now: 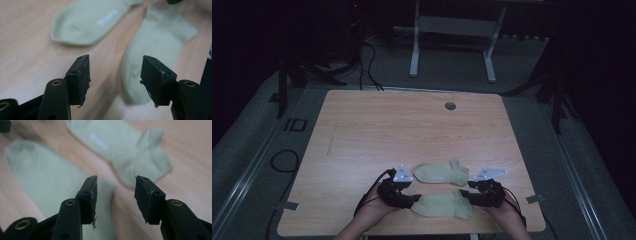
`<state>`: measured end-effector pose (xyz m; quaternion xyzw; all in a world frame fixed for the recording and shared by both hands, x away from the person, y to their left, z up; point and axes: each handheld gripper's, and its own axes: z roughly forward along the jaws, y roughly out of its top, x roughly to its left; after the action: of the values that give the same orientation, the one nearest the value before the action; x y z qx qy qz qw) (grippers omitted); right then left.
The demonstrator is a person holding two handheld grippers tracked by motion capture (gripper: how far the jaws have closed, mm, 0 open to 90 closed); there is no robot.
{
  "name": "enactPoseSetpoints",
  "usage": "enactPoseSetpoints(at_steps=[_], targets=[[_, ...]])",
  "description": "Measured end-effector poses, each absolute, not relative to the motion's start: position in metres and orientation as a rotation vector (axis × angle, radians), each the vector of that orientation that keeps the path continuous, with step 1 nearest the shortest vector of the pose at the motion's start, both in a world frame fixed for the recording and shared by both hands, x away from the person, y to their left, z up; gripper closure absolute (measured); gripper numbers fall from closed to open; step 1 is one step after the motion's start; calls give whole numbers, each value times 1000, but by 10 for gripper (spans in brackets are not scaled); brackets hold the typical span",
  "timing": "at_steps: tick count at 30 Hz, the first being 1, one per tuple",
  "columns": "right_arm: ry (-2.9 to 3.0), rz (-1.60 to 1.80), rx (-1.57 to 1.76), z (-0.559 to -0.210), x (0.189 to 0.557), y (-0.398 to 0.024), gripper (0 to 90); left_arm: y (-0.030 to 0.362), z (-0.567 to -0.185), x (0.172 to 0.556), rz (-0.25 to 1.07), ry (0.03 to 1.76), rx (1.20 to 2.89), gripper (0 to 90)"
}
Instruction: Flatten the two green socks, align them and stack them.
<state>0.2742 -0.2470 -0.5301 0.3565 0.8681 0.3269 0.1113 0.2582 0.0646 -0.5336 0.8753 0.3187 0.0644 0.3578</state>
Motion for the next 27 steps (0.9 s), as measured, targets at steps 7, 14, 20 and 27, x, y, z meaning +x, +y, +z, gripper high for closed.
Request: enactPoseSetpoints(at_steps=[7,14,20,27], targets=[[2578,918,1105,-547,253,-261,582,62,-547,246,121,829,2273,514],[2546,885,1084,-552,243,-261,727,62,-553,241,119,850,2269,598],[2546,875,1056,-552,238,-258,818,56,-559,238,141,820,2297,620],[2534,872,1045,-553,236,-257,830,54,-560,237,175,845,2295,787]])
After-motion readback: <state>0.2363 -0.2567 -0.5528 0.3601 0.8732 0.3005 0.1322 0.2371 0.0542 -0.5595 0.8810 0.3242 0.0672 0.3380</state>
